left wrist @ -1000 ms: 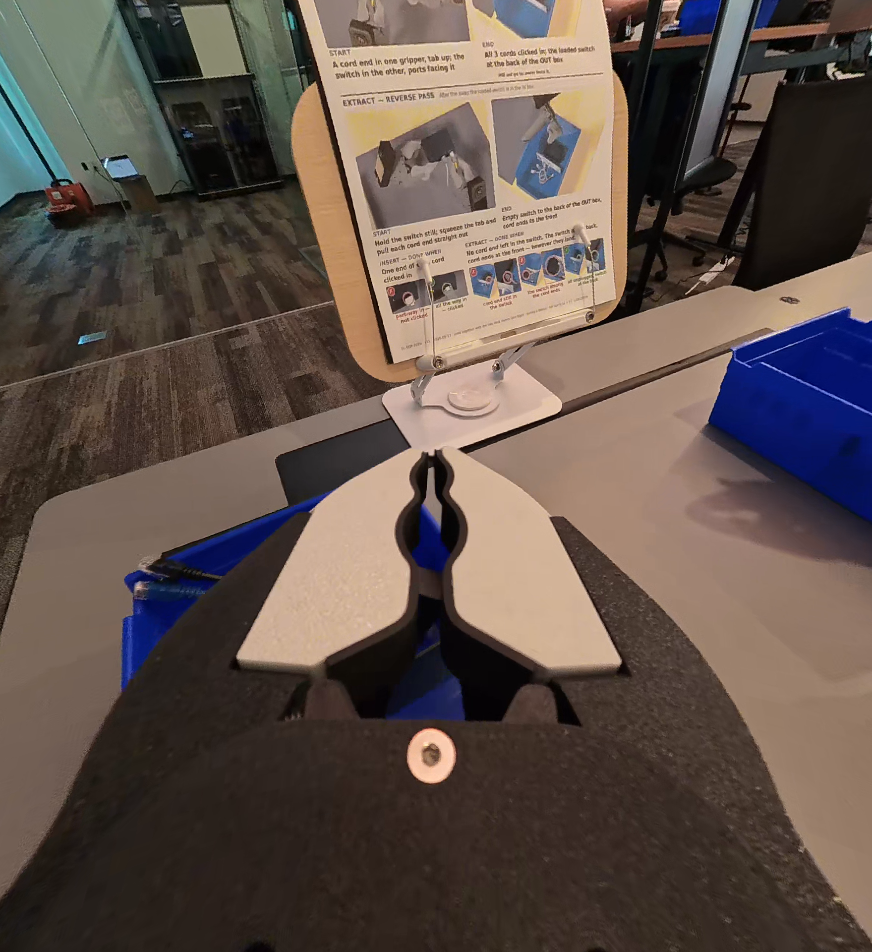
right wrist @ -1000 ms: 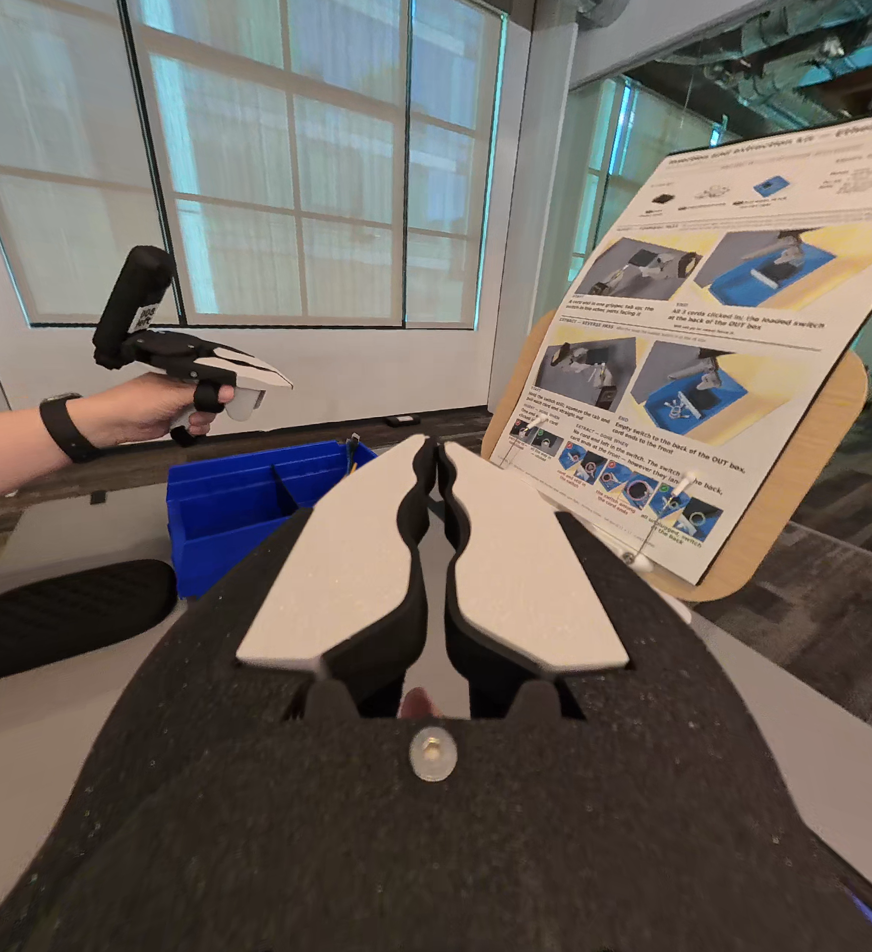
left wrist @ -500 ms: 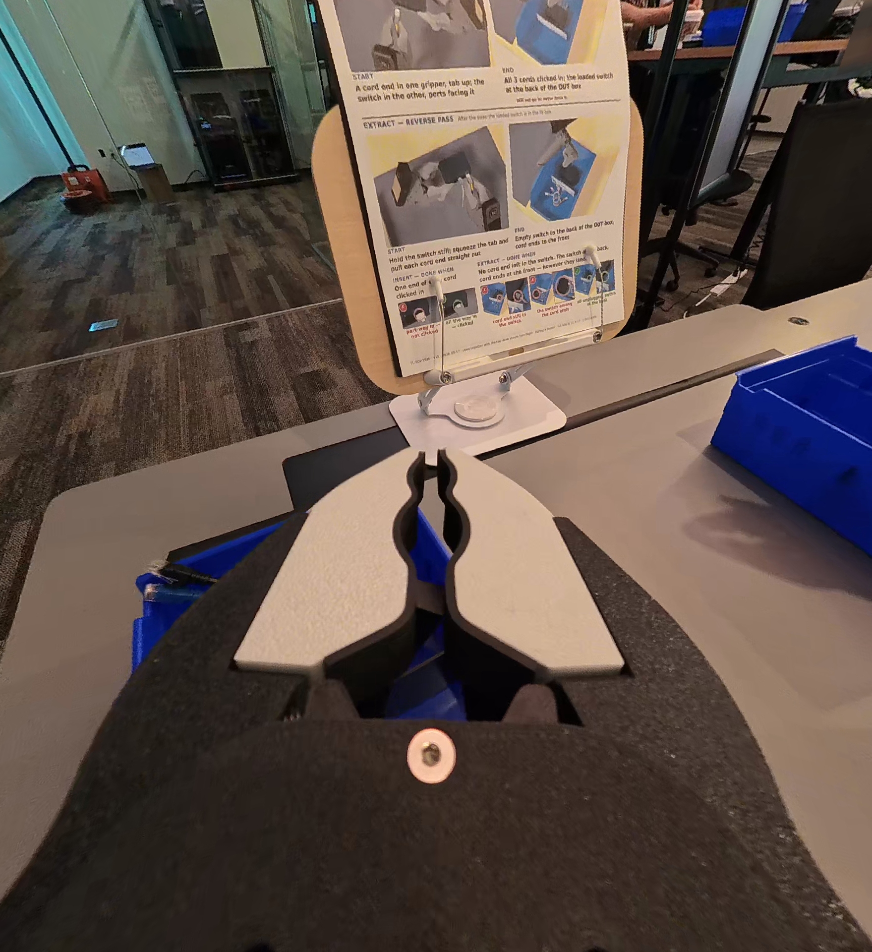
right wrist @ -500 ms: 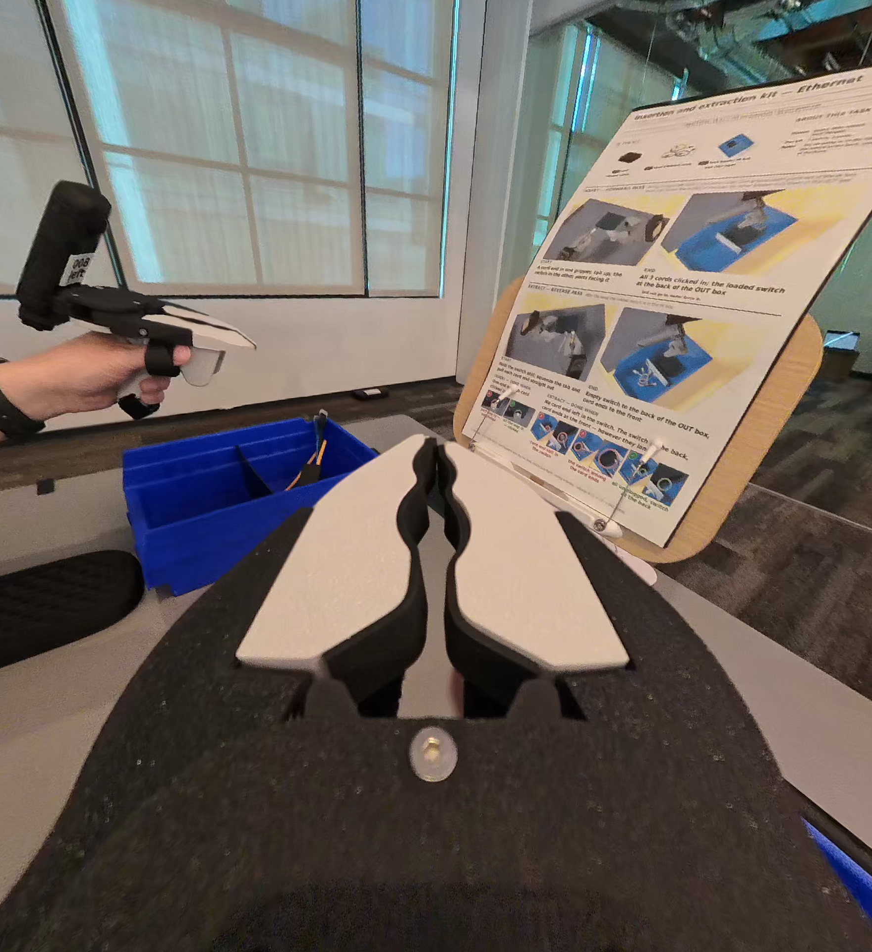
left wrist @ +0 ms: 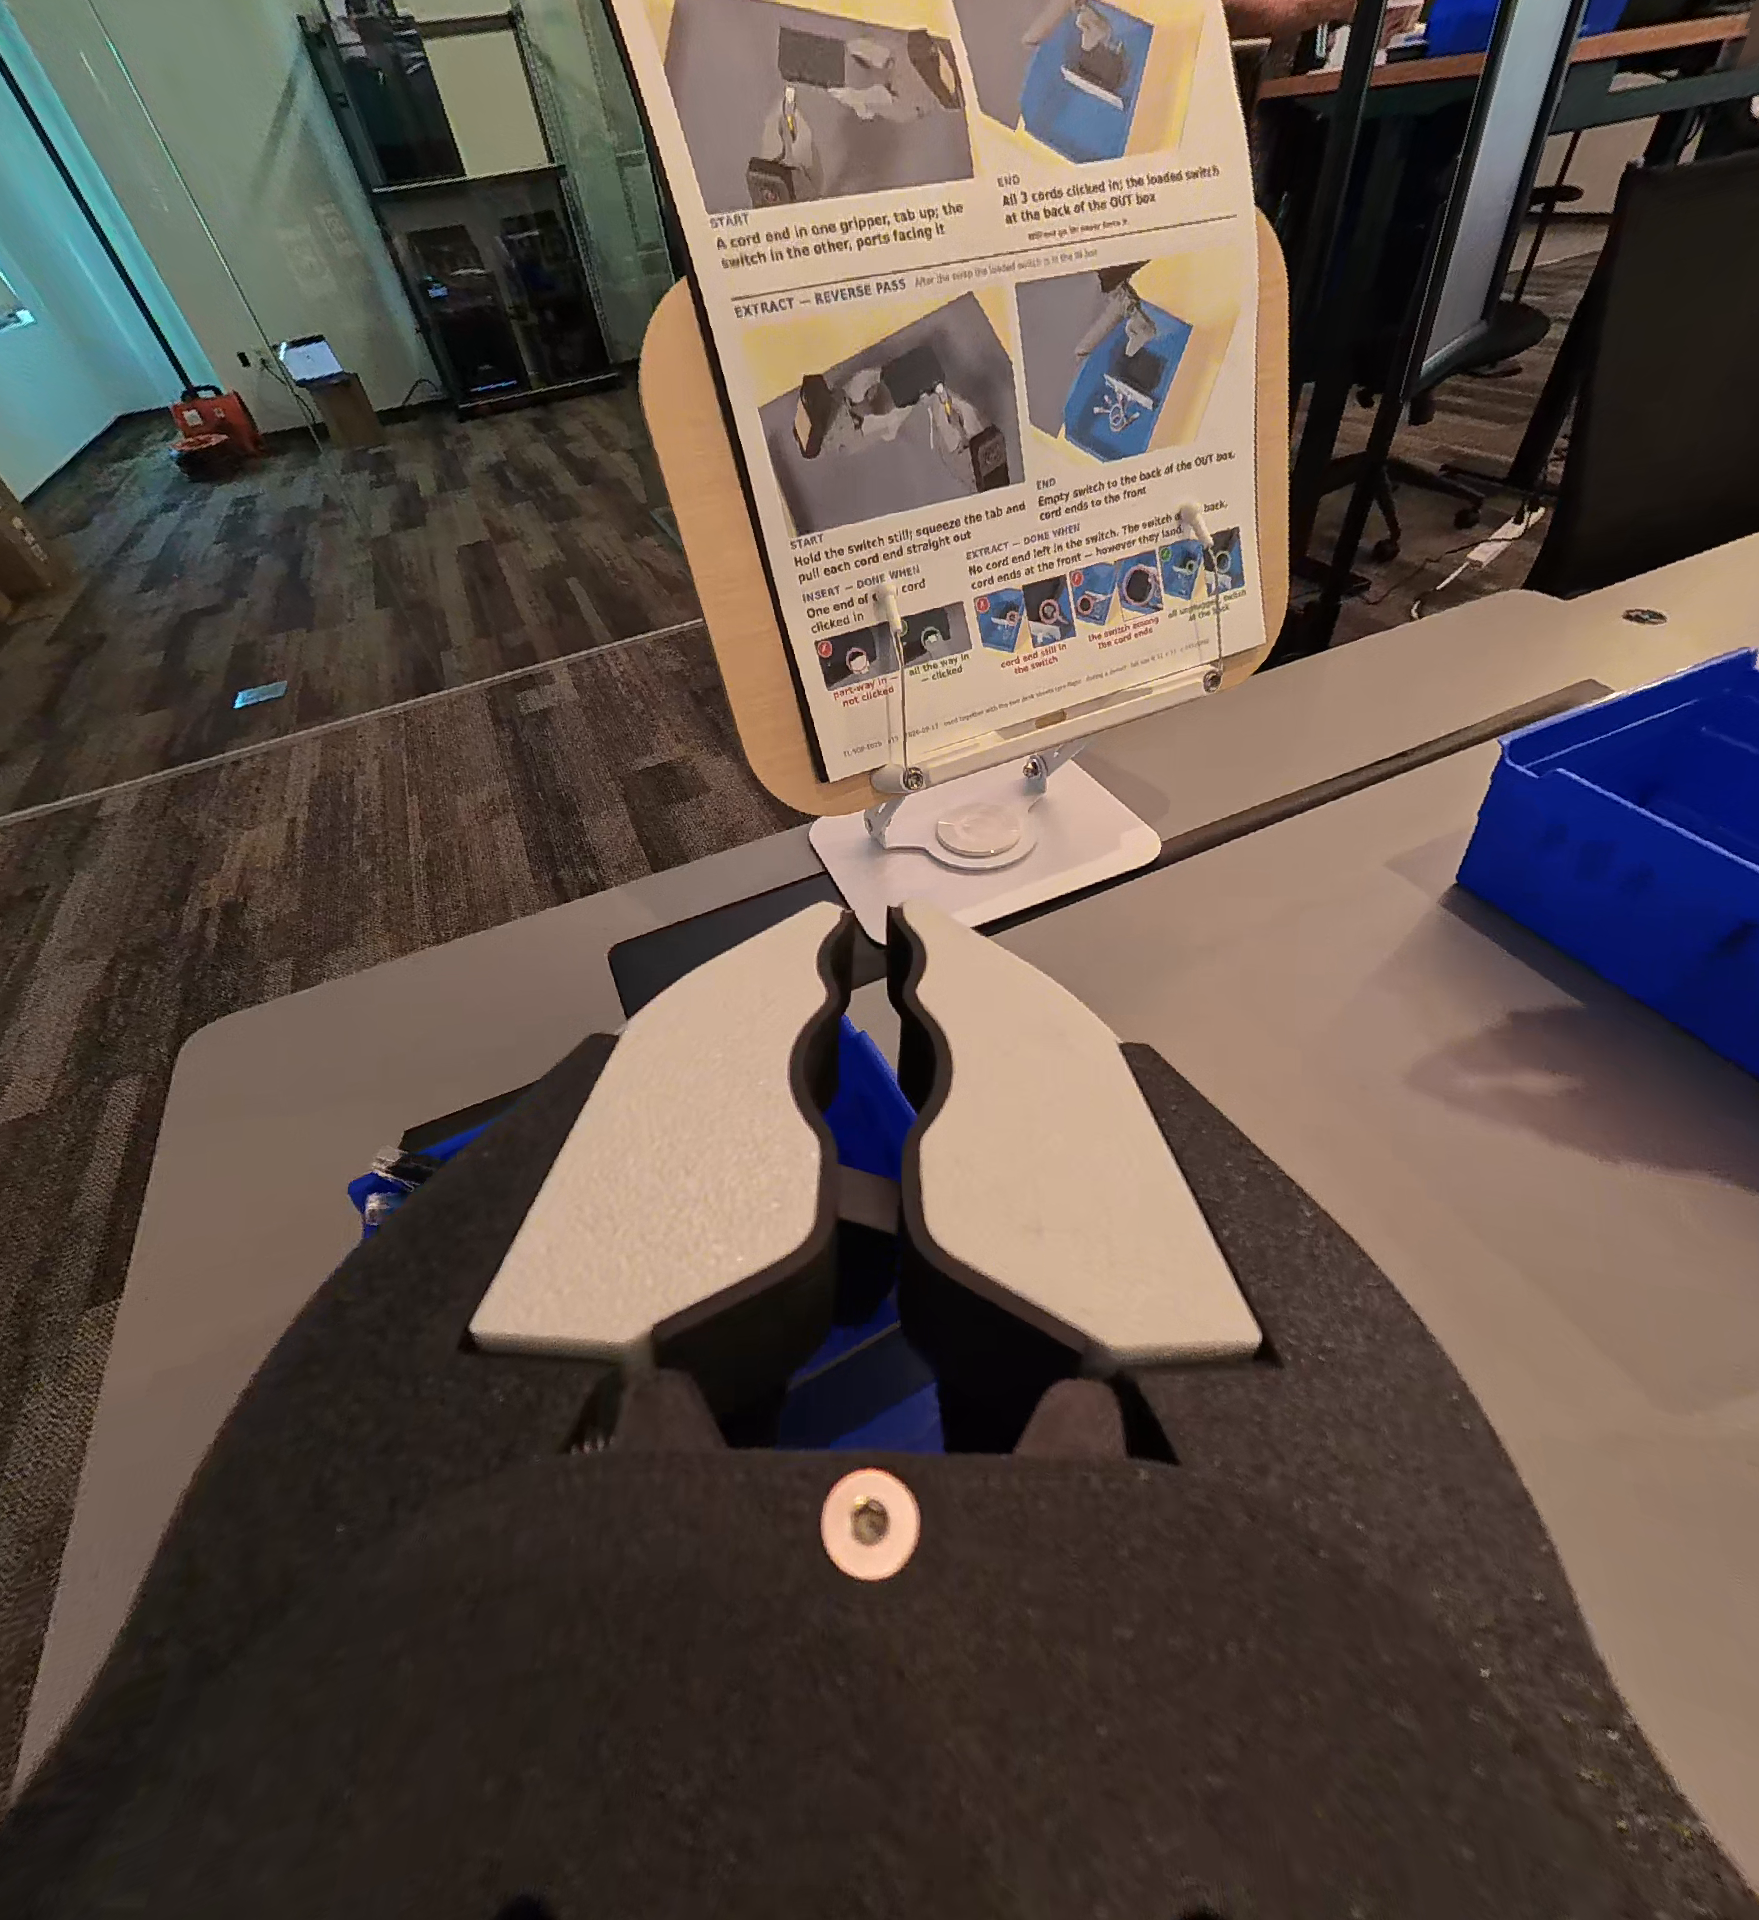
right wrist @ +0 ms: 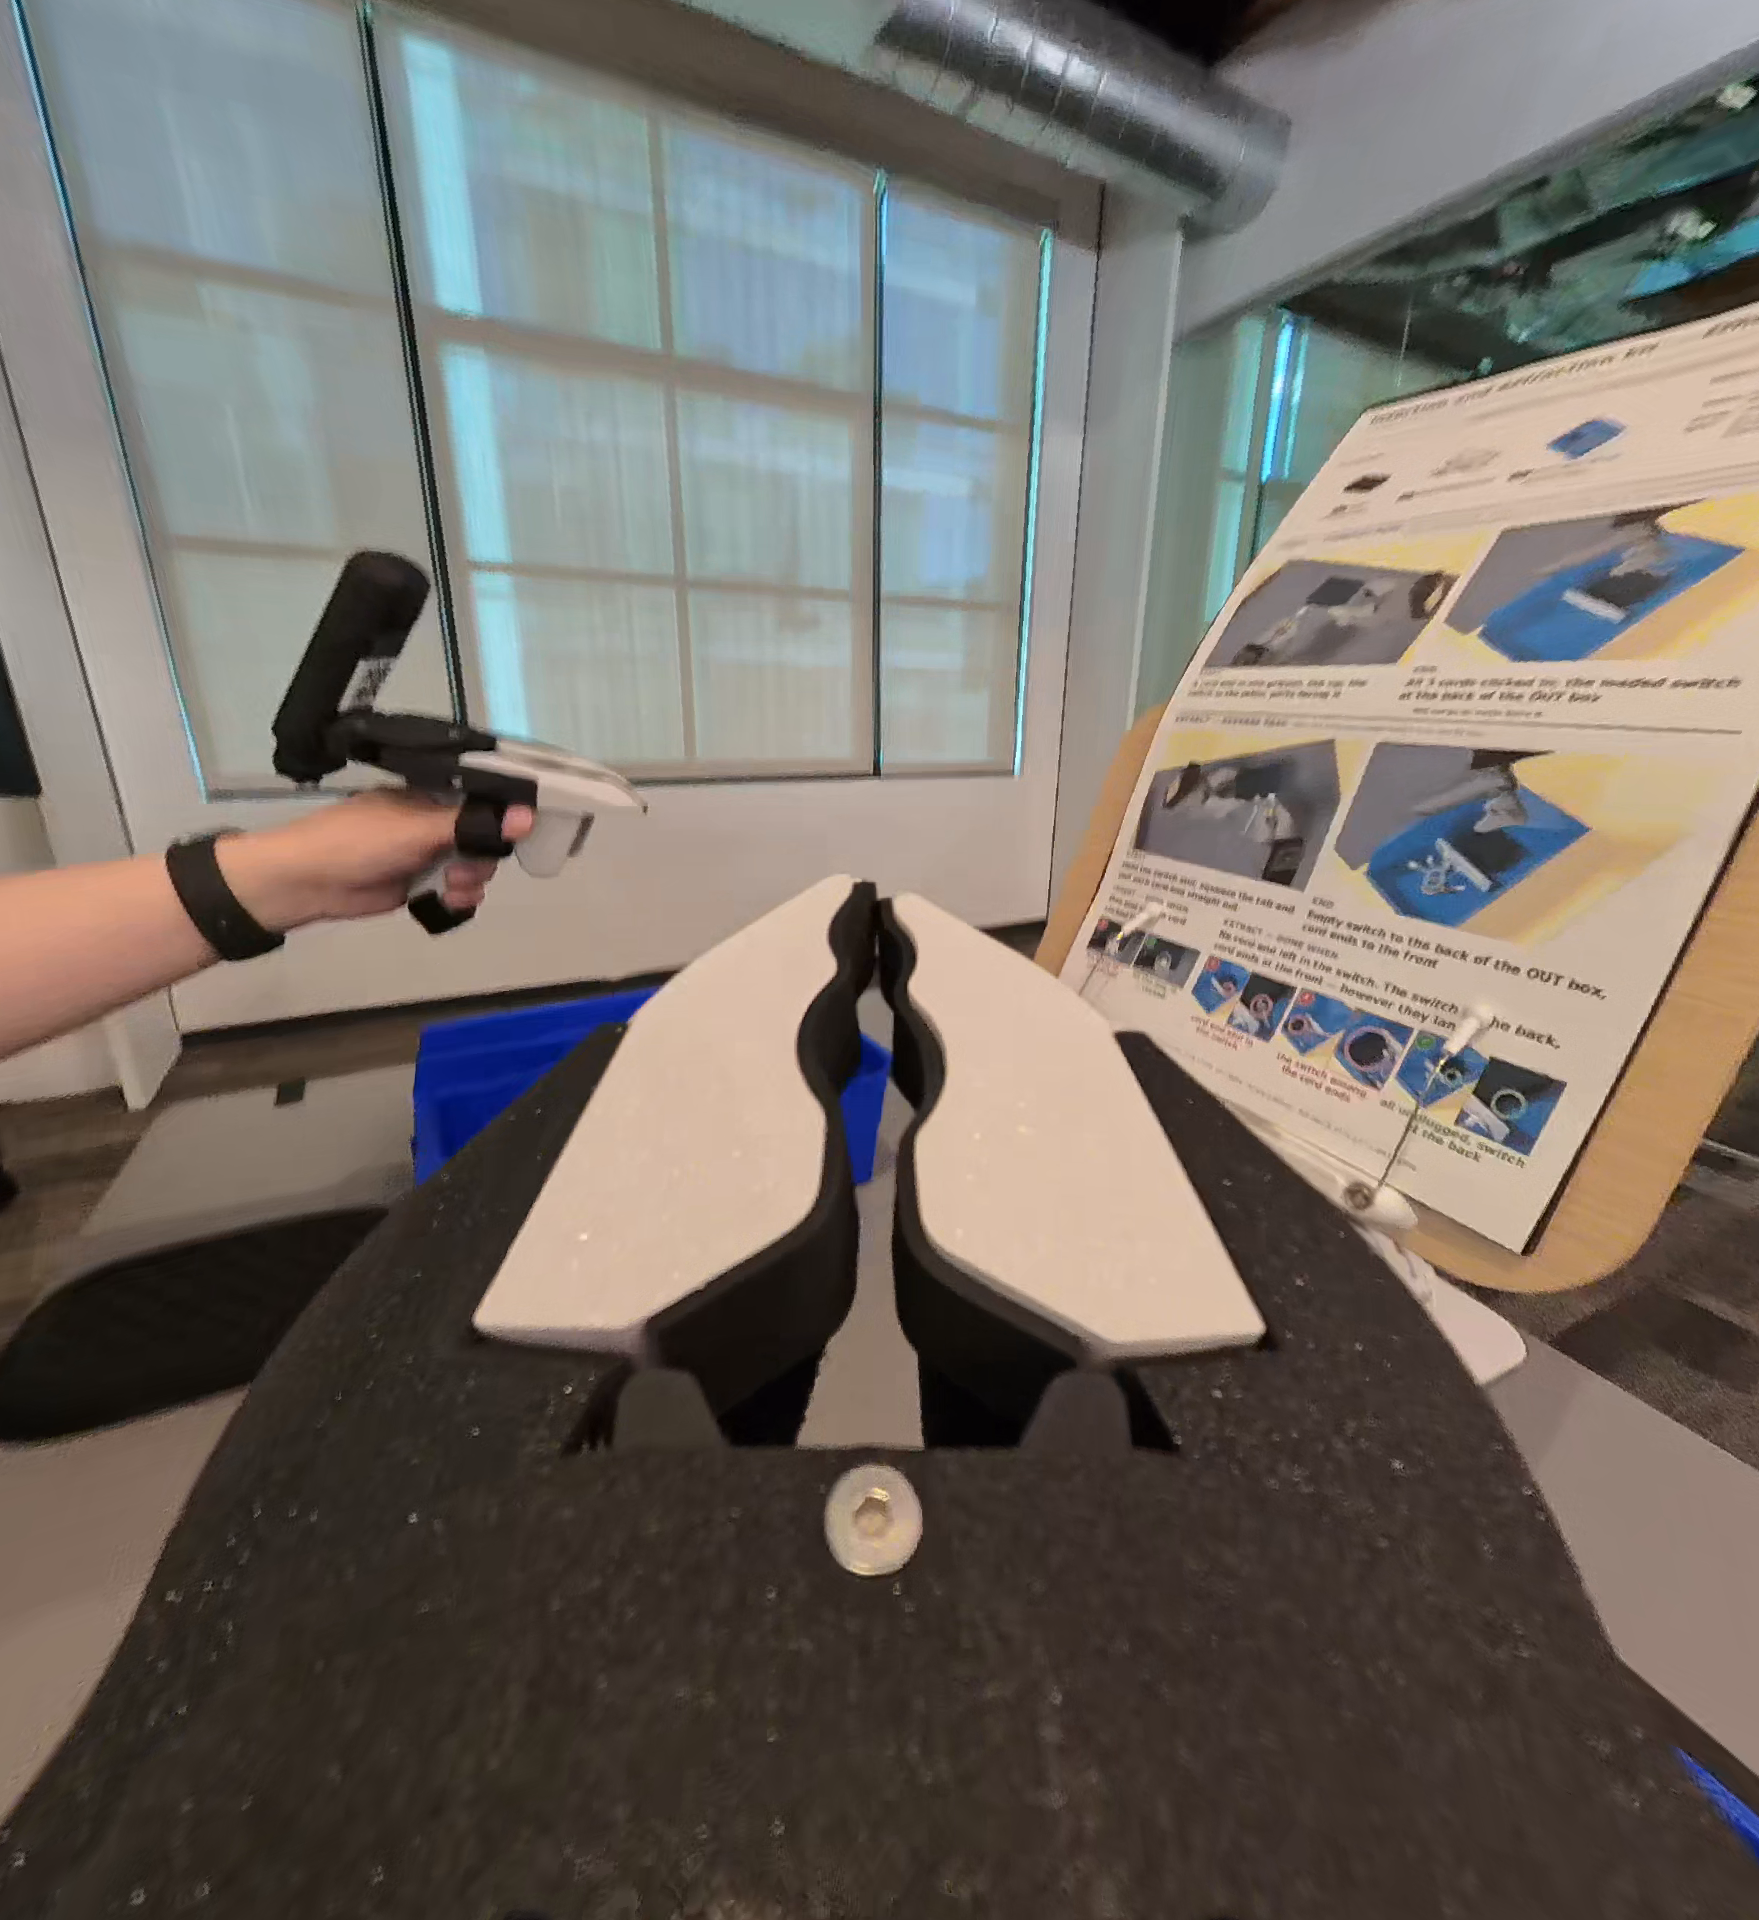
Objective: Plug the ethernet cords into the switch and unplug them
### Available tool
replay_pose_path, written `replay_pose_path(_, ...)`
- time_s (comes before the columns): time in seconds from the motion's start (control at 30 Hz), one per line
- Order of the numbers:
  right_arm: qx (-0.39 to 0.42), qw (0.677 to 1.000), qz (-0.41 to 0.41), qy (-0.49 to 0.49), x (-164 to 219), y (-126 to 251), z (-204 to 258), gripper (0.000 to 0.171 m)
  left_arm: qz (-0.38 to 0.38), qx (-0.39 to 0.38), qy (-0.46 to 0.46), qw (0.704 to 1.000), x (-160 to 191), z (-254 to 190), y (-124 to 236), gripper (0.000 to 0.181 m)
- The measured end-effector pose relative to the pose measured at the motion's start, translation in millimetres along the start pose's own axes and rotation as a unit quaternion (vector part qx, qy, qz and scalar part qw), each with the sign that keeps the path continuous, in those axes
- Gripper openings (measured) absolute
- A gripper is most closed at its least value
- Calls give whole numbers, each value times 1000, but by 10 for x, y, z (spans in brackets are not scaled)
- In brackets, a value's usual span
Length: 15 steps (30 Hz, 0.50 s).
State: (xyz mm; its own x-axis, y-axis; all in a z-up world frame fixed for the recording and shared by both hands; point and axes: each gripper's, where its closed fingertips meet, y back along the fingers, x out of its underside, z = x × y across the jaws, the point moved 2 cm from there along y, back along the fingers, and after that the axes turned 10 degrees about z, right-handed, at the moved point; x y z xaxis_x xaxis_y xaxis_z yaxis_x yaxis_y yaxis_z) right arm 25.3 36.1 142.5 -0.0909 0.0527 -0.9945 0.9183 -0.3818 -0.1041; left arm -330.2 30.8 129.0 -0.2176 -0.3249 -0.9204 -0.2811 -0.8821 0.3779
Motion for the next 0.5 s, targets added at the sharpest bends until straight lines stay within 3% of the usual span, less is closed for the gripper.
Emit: replay_pose_path(0.5, -9, 997, 70, 40, 112, -43, 72, 0, 29, -7, -9, 1000, 58, 1, -61, 6)
